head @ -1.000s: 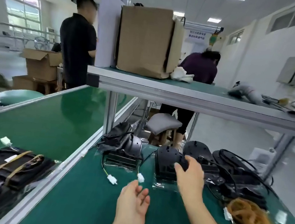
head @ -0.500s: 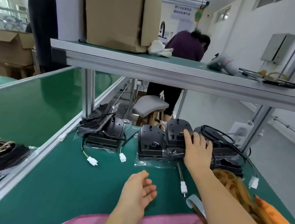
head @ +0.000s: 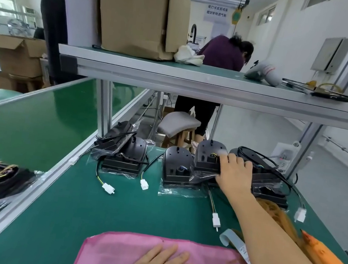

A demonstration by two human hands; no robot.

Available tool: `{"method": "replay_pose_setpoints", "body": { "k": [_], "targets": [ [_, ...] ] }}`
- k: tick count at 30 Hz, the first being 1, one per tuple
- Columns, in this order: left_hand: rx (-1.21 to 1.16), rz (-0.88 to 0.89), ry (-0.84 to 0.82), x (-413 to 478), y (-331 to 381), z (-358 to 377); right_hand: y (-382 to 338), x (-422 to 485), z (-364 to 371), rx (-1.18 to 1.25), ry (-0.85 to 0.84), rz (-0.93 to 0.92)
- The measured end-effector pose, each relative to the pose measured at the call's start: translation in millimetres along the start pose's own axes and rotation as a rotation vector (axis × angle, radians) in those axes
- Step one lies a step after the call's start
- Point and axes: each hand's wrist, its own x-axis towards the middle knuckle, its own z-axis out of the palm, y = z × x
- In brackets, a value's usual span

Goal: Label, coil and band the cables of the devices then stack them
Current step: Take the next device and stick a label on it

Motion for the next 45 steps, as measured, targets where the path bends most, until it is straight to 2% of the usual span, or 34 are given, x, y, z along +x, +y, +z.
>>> {"method": "replay_pose_setpoints", "body": {
  "k": [1,4,6,7,8,9,10,13,15,17,19,22,24,28,33,41,43,45],
  "targets": [
    [0.016,0.016,-0.002,3,-5,1,0,-1,-1,0.016,0.013,-0.005],
    [0.145,0.073,-0.153,7,-15,-3,-2,-4,-7,0.106,0.069,-0.005],
    [0.292,0.164,-0.161,11,-11,-11,-3,-6,-15,0.183,0.1,-0.003],
    [0.29,0.202,-0.175,11,-10,-13,-5,-8,-20,0.225,0.114,-0.005],
    [0.171,0.227,-0.211,13,-9,-9,-6,-11,-25,0.267,0.133,-0.008],
    [-0.094,0.144,-0.276,14,-10,-9,-8,-15,-29,0.308,0.154,-0.01],
    [-0.387,-0.005,-0.236,16,-11,-12,-10,-21,-34,0.348,0.173,-0.011],
    [-1.231,-0.504,0.169,28,-10,-43,-18,-40,-48,0.437,0.208,-0.03],
    [-1.718,-0.645,0.252,47,-16,-65,-23,-55,-56,0.468,0.241,-0.068],
    [-1.97,-0.647,0.287,61,-21,-86,-30,-74,-64,0.482,0.288,-0.116],
    [-2.078,-0.639,0.311,64,-23,-100,-36,-95,-70,0.474,0.334,-0.159],
    [-2.116,-0.591,0.305,55,-22,-107,-44,-129,-76,0.465,0.376,-0.212],
    [-2.104,-0.618,0.288,39,-17,-105,-49,-150,-78,0.474,0.374,-0.237],
    [-1.975,-0.607,0.307,-3,-6,-94,-59,-191,-82,0.529,0.344,-0.227],
    [-1.926,-0.562,0.308,-50,11,-81,-69,-238,-84,0.578,0.353,-0.209],
    [-1.959,-0.685,0.177,-82,17,-55,-75,-277,-73,0.48,0.238,-0.213],
    [-1.873,-0.671,0.123,-85,15,-61,-76,-280,-71,0.473,0.22,-0.231],
    [-1.677,-0.623,0.058,-86,10,-69,-75,-282,-70,0.487,0.177,-0.233]
  ]
}}
